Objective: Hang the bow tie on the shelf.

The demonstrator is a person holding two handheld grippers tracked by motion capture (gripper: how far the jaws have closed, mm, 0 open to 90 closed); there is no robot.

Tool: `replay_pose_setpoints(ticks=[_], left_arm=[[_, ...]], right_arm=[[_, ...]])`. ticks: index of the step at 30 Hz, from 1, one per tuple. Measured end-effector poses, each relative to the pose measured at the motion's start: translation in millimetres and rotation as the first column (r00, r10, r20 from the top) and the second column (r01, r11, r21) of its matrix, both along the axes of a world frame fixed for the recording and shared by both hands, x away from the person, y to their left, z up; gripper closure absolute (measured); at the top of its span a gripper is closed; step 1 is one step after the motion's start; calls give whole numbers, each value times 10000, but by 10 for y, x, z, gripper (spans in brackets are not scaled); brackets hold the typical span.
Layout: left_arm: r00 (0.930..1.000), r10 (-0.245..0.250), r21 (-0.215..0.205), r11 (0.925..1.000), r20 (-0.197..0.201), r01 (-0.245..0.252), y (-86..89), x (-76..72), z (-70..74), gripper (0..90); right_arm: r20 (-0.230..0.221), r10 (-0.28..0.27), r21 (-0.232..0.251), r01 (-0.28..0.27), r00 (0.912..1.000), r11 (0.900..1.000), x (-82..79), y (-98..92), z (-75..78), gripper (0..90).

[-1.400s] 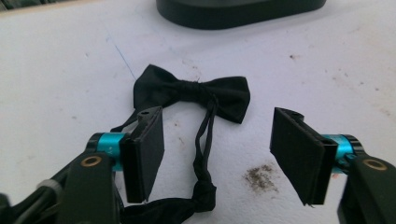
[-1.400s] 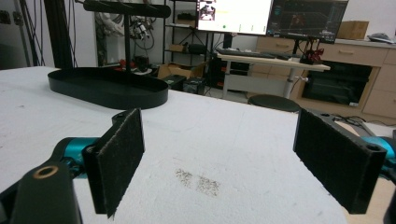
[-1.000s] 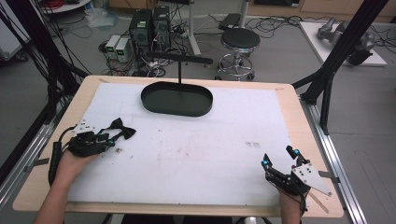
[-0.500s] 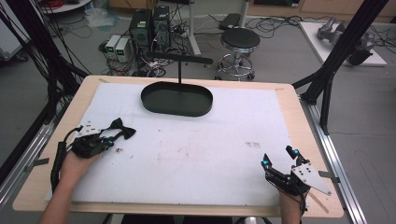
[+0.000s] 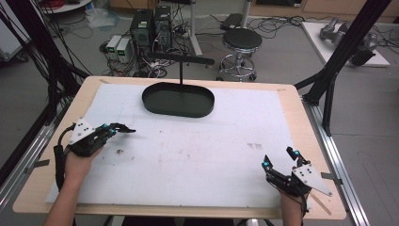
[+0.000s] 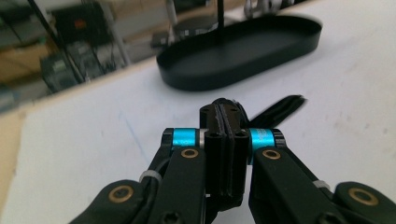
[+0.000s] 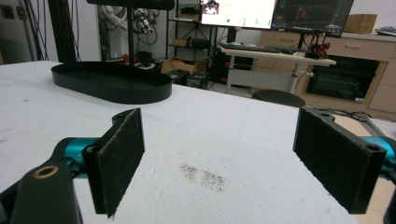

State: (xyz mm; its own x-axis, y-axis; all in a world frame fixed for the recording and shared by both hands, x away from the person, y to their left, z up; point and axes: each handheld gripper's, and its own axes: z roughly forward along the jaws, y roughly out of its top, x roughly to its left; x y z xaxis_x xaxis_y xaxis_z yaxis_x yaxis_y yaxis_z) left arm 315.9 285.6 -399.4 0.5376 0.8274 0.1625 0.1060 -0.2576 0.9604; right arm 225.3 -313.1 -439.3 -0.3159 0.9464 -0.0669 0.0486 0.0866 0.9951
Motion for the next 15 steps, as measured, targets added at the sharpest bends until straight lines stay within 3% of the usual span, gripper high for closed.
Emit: replay_pose_setpoints(ticks=[1,2,3,5,8,9,10,11,12,13,15], left_arm=[[9994,-56,-160,9999,354,62,-28,-14,38,882],[9994,-56,-160,9999,354,62,-28,-14,38,882],[9960,-139,-361,9992,882,171,-70,-33,107,882],[9882,-183,-622,9977,1522,280,-131,-48,187,883],[9696,-130,-1058,9936,2443,400,-215,-65,276,883],[9696,-130,-1058,9936,2443,400,-215,-65,276,883],[9561,-198,-1548,9856,2922,678,-264,-54,326,883],[9503,-176,-1739,9819,3108,750,-293,-42,349,883],[9503,-176,-1739,9819,3108,750,-293,-42,349,883],[9447,-158,-2015,9757,3276,862,-352,3,389,883],[9441,-113,-2190,9717,3295,881,-414,66,423,883]], right_arm=[[4,24,1,-24,10000,10000,2,3,1,157],[14,23,17,-23,10000,10000,6,7,1,157],[-13,30,45,-30,10000,10000,6,11,-1,157],[-8,50,5,-50,10000,10000,11,12,-3,157],[47,106,-3,-106,9999,9999,16,20,-1,157],[43,98,12,-98,9999,10000,16,24,-1,157],[56,90,12,-90,9999,10000,16,25,0,157],[50,72,47,-73,10000,10000,11,30,1,157],[68,72,57,-72,10000,10000,9,32,2,157],[131,82,42,-83,9999,10000,11,34,5,157],[138,88,35,-88,9999,10000,6,37,9,157]])
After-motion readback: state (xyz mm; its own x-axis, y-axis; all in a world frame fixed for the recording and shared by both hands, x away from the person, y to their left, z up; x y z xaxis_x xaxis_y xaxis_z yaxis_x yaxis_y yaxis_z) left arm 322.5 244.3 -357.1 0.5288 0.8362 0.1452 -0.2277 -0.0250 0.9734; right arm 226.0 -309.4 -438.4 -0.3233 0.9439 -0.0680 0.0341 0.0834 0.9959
